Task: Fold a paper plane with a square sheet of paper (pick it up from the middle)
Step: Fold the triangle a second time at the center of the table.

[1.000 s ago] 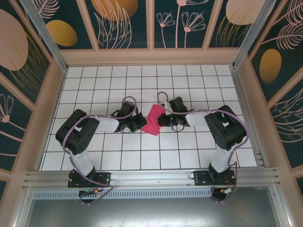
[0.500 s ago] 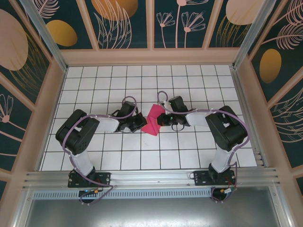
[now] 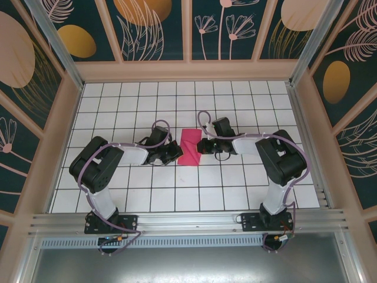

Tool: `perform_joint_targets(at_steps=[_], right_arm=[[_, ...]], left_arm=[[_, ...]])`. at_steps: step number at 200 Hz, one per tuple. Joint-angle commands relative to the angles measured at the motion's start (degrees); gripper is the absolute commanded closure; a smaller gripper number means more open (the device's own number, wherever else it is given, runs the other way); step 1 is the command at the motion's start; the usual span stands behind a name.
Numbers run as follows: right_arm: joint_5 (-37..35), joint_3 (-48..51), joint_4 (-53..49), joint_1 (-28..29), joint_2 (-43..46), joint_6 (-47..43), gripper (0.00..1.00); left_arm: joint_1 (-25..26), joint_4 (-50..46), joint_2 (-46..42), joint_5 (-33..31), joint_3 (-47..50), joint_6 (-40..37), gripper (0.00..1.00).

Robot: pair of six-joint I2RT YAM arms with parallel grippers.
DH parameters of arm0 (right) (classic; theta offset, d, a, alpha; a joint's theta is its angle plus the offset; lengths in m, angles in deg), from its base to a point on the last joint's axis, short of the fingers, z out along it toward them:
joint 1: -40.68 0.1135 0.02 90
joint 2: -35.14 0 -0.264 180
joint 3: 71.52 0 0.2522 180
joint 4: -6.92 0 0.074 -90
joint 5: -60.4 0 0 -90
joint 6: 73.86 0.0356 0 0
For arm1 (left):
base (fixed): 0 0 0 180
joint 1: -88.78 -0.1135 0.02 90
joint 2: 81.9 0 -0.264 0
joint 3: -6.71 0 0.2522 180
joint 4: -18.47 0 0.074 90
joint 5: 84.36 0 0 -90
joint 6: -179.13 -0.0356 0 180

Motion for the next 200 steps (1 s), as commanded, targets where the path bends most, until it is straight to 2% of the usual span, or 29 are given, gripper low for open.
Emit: perform_joint_targets(at_steps=[1, 200], right_arm=[[2.45, -1.75, -0.69, -0.02, -0.51, -2.12, 0.97], [4.25, -5.75, -3.65, -0.09, -3.65, -5.36, 0.94]], left_arm=[[0.08, -3.15, 1.85, -1.61, -0.67, -1.42, 0.97], [0.17, -4.33, 2.09, -2.05, -1.3, -1.82, 0.97]])
